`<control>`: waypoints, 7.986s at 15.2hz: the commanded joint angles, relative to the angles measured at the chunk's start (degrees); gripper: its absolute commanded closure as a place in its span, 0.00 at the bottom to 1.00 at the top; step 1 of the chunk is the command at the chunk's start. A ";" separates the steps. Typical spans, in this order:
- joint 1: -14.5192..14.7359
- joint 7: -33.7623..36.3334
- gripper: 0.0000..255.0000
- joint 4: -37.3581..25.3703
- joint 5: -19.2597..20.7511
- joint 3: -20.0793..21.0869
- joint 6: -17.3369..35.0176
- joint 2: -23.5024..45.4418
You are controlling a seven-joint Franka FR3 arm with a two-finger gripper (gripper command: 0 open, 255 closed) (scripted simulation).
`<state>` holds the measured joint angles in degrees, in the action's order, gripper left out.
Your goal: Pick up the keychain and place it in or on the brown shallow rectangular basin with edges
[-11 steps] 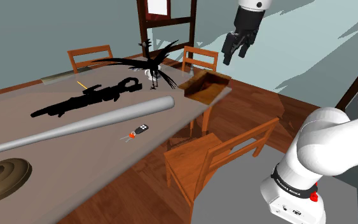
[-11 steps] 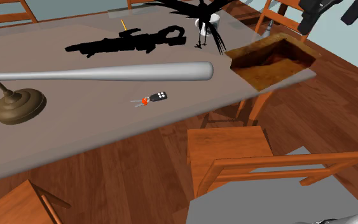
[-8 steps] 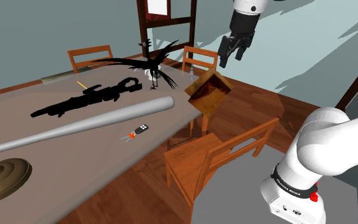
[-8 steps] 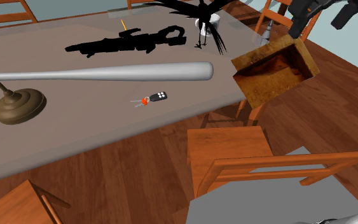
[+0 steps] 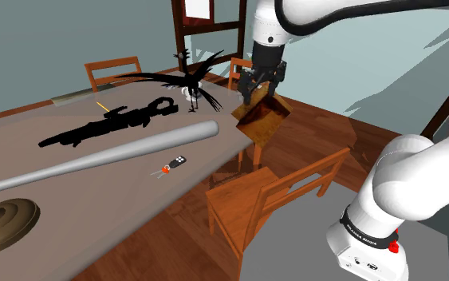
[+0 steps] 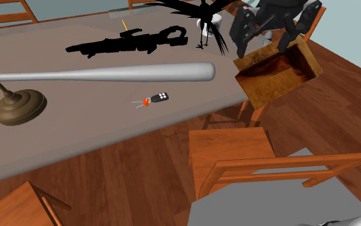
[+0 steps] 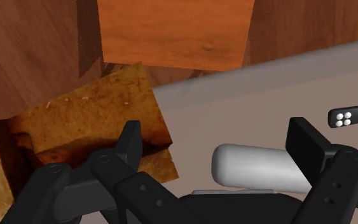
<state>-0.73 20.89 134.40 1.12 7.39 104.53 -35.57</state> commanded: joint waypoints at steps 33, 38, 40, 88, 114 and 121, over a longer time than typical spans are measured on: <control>3.91 38.82 0.00 -27.45 5.83 11.84 19.68 55.34; 3.91 38.82 0.00 -27.46 5.83 11.84 19.68 55.34; 3.91 38.82 1.00 -27.46 5.83 11.84 19.67 55.34; -1.85 28.59 1.00 -36.31 0.37 10.11 -1.59 42.07; -19.97 -6.42 1.00 -33.99 -0.72 -6.61 -2.26 38.82; -23.43 -12.81 1.00 -37.53 -0.87 -9.51 -2.00 42.58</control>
<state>-24.01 8.40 96.36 0.26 -2.01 101.94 6.94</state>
